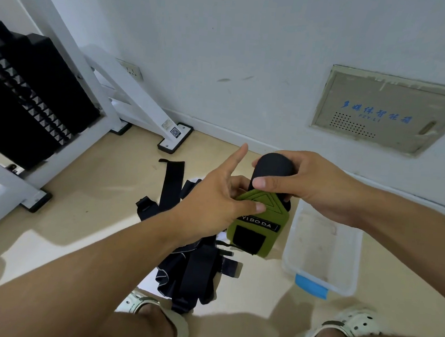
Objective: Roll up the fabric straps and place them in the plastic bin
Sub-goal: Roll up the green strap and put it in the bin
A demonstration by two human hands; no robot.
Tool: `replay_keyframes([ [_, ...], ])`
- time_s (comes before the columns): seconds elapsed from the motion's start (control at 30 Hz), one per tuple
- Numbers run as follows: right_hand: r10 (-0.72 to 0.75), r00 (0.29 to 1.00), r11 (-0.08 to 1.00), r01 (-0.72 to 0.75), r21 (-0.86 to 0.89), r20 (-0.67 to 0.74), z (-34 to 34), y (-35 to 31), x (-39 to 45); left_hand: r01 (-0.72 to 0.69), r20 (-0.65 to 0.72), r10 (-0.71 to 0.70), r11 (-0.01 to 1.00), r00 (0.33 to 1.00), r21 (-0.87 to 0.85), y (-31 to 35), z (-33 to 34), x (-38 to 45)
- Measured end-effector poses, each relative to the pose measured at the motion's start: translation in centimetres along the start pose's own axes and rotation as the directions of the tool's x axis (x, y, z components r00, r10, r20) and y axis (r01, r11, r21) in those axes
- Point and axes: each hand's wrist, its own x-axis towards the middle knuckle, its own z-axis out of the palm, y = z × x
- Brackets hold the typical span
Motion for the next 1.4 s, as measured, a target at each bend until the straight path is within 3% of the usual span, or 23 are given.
replay_keyframes([
  [0.2, -0.015, 0.994, 0.992, 0.029, -0.123, 0.111, -0.3, 0.3, -0.2, -0.021, -0.019, 0.021, 1.0, 1.0, 0.004, -0.4, -0.3, 0.3],
  [0.3, -0.045, 0.999, 0.981, 0.048, -0.19, 0.021, -0.1, 0.7, -0.2, -0.009, -0.055, 0.01, 1.0, 0.998, 0.019, -0.5, -0.5, 0.3],
  [0.43, -0.066, 0.99, 0.972, 0.035, -0.231, -0.127, -0.1, 0.9, 0.1, 0.048, -0.204, -0.002, 0.974, 0.979, 0.224, 0.0, -1.5, 0.3],
  [0.47, -0.057, 0.986, 0.976, 0.023, -0.219, -0.154, -0.2, 1.1, 0.2, 0.092, -0.274, -0.032, 0.974, 0.961, 0.207, 0.1, -1.9, 0.3],
  [0.53, -0.041, 0.979, 0.982, 0.003, -0.191, -0.199, -0.3, 1.4, 0.3, 0.221, -0.341, -0.206, 0.975, 0.917, 0.007, 0.3, -2.2, 0.1],
  [0.57, -0.04, 0.975, 0.983, -0.001, -0.182, -0.22, -0.4, 1.5, 0.3, 0.314, -0.3, -0.33, 0.944, 0.895, -0.102, 0.5, -2.2, -0.1],
  [0.63, -0.053, 0.971, 0.984, 0.012, -0.175, -0.234, -0.3, 1.5, 0.4, 0.501, -0.091, -0.531, 0.834, 0.842, -0.233, 0.4, -2.0, -0.4],
  [0.73, -0.094, 0.979, 0.985, 0.065, -0.162, -0.178, 0.5, 1.5, 0.1, 0.647, 0.248, -0.607, 0.63, 0.755, -0.429, 0.0, -1.3, -0.4],
  [0.8, -0.12, 0.983, 0.983, 0.098, -0.158, -0.136, 1.0, 1.4, -0.1, 0.623, 0.302, -0.562, 0.562, 0.77, -0.544, 0.2, -0.8, -0.3],
  [0.93, -0.102, 0.991, 0.993, 0.095, -0.075, -0.085, 1.4, 1.4, -0.2, 0.47, 0.175, -0.475, 0.623, 0.862, -0.625, 0.7, -0.2, -0.1],
  [1.2, 0.04, 0.996, 0.972, -0.02, 0.234, -0.082, 1.5, 0.8, 0.2, 0.378, 0.104, -0.439, 0.602, 0.892, -0.703, 0.7, -0.3, -0.1],
  [1.4, 0.064, 0.976, 0.992, -0.04, 0.117, -0.21, 1.8, 0.6, 0.7, 0.374, 0.114, -0.43, 0.587, 0.895, -0.718, 0.6, 0.0, -0.2],
])
